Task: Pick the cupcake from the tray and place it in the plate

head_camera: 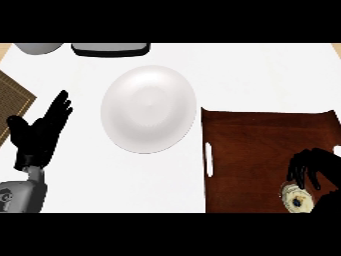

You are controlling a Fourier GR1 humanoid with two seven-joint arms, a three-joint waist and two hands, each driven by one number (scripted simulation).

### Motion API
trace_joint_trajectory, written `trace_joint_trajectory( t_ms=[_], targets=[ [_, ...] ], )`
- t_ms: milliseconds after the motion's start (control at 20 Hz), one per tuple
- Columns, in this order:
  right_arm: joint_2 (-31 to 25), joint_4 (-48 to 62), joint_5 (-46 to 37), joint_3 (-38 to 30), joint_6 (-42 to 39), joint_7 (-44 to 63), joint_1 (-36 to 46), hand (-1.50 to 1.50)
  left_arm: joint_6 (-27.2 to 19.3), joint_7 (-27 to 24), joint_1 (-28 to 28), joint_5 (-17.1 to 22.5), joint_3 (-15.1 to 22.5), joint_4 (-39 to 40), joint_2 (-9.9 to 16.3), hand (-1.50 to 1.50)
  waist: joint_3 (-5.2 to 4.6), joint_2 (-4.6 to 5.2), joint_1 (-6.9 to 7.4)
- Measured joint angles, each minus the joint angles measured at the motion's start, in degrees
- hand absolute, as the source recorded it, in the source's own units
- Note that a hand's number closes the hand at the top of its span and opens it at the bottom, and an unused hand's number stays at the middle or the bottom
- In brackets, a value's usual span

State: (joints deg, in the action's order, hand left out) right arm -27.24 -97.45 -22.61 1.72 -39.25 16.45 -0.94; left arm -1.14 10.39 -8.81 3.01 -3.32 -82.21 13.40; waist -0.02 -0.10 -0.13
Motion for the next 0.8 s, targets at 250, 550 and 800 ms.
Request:
trace_joint_trajectory(
  t_ms=[250,550,800],
  targets=[
    [6.3,-10.1,-5.8,16.0,1.0,-4.4,7.6,1.5,0.8,-0.1,-1.2,-0.5,1.7,0.3,-0.7,0.0,-0.09,-0.27,4.09],
    [19.1,-16.2,-16.4,33.8,10.0,-5.6,16.8,1.5,0.7,-0.1,-2.4,-0.8,2.2,1.9,-1.5,0.0,-0.09,-0.42,4.17],
    [24.8,-14.7,-26.5,43.4,26.9,-1.8,20.8,1.5,0.0,-0.4,-2.0,-1.0,1.7,1.9,-1.6,0.0,-0.05,-0.37,2.67]
  ],
)
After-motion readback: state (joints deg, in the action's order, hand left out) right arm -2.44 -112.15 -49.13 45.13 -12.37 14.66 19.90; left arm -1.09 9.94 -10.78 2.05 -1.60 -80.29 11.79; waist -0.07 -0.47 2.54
